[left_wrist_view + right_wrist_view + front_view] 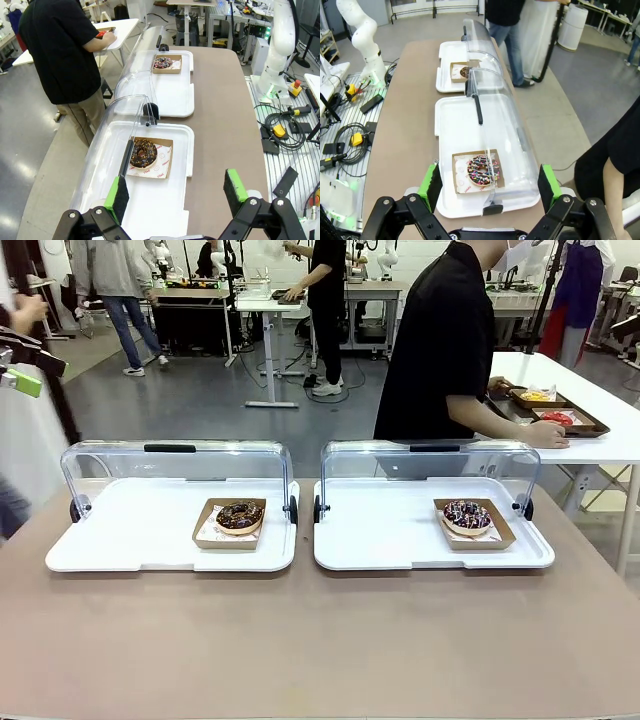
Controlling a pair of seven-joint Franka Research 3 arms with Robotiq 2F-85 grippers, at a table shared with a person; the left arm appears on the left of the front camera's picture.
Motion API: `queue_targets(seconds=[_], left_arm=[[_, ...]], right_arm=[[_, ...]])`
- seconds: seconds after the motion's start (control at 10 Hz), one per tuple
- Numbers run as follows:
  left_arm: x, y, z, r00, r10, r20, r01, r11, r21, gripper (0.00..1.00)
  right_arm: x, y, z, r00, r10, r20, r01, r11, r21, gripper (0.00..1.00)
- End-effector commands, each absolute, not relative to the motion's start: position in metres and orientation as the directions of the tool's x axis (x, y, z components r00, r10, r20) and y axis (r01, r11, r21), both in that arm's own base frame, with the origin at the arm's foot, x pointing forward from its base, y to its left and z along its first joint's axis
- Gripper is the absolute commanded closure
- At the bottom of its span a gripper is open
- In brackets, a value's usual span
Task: Provide the desired donut to the person.
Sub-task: Place the picked Paper togo box onto the Handle tray extended by the person.
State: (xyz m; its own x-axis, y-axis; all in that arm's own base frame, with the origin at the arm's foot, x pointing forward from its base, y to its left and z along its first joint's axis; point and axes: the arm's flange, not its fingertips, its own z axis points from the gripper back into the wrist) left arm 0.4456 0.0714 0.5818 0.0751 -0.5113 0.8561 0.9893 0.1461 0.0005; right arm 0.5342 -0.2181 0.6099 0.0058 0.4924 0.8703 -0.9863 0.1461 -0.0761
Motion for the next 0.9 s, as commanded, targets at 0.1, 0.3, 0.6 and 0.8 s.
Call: queue_targets(seconds=[0.1, 0.3, 0.6, 0.8], left_arm=[[0.4443, 0.0708, 0.5844, 0.088, -0.499, 0.862, 0.988, 0.151, -0.014, 0.0], [0.4443, 0.0708, 0.5844, 0.088, -0.499, 0.862, 0.988, 0.151, -0.014, 0.0], [0.4443, 0.0708, 0.5844, 0.088, -0.499, 0.862, 0.988, 0.151, -0.014, 0.0], [0.4443, 0.0708, 0.5844, 0.088, -0.499, 0.862, 0.988, 0.151, -0.014, 0.0]], right_arm=[[0.5345, -0.2174, 0.6094, 0.006, 0.494, 0.869, -0.987, 0.145, -0.075, 0.0], [0.5345, -0.2174, 0.6094, 0.006, 0.494, 0.869, -0.987, 0.145, -0.075, 0.0], [0.5345, -0.2174, 0.6094, 0.006, 0.494, 0.869, -0.987, 0.145, -0.075, 0.0], [0.5345, -0.2174, 0.6094, 0.006, 0.494, 0.869, -0.987, 0.145, -0.075, 0.0]])
